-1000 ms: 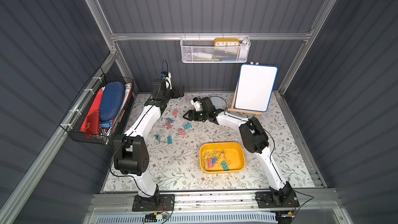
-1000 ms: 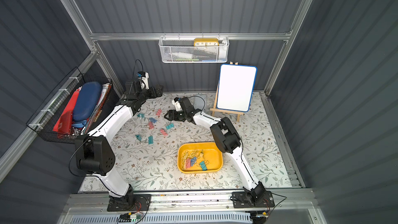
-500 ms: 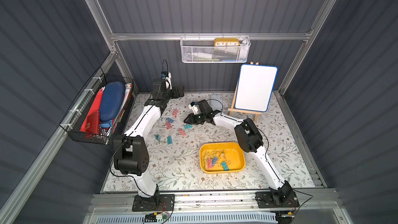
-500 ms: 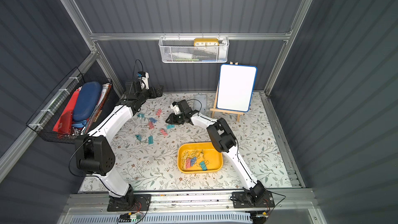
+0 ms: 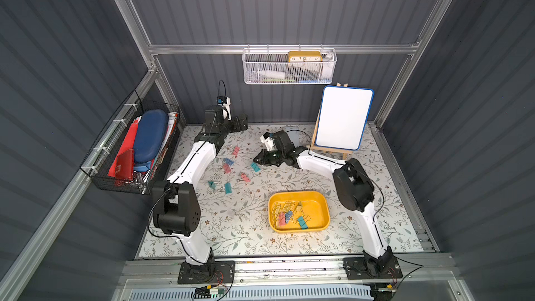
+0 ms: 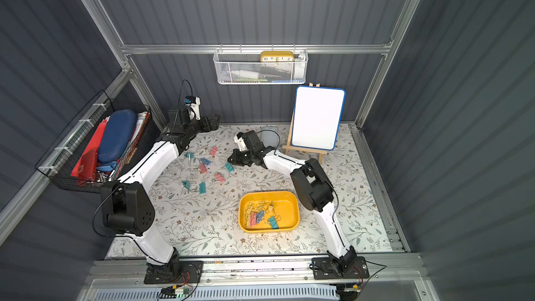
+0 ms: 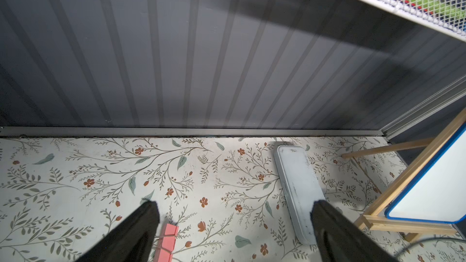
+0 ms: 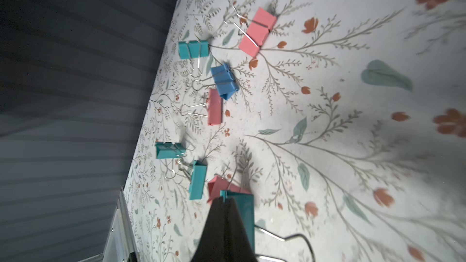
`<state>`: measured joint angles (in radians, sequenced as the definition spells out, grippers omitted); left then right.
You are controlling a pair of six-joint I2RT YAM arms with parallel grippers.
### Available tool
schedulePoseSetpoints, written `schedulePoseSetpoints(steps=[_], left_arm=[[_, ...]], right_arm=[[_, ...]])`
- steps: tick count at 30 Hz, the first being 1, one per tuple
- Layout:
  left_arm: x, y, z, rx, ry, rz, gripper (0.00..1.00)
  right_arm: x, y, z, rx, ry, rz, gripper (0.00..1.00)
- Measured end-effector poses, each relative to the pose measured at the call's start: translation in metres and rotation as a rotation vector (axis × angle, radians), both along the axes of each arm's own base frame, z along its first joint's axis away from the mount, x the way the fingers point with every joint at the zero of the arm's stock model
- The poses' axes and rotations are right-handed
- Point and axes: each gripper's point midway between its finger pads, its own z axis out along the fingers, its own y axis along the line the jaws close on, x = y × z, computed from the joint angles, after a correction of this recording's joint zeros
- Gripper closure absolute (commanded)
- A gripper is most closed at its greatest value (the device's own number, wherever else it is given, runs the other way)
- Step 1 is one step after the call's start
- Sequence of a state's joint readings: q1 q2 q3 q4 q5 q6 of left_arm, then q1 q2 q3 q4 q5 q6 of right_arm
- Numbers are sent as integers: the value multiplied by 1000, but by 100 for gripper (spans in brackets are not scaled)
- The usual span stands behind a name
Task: Put the binder clips in the storage box
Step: Pick up the binder clip at the center of the board, then place the binder clip in the storage box.
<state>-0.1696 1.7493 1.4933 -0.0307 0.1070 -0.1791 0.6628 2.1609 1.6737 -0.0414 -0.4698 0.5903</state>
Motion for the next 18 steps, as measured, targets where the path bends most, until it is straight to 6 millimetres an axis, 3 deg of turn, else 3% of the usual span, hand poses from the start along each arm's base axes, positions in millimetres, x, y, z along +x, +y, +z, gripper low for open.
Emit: schedulePoseSetpoints(steps=[4, 8, 11, 14, 18], left_arm=[[0, 0, 0, 0, 0, -1, 1], [0, -1, 0, -2, 0, -4, 1], [-1, -2, 1, -4, -1, -9, 1], [-1, -3, 2, -7, -3, -15, 1], [-3, -4, 4, -12, -6, -25, 1]], right_arm=[[-25, -35, 62, 20, -80, -74, 100], [-68, -87, 100, 6, -142, -173, 100], [-109, -127, 107, -34, -167, -249, 100], [-149, -166, 99, -89, -164, -317, 100], [-173, -213, 77, -174, -157, -430, 100]])
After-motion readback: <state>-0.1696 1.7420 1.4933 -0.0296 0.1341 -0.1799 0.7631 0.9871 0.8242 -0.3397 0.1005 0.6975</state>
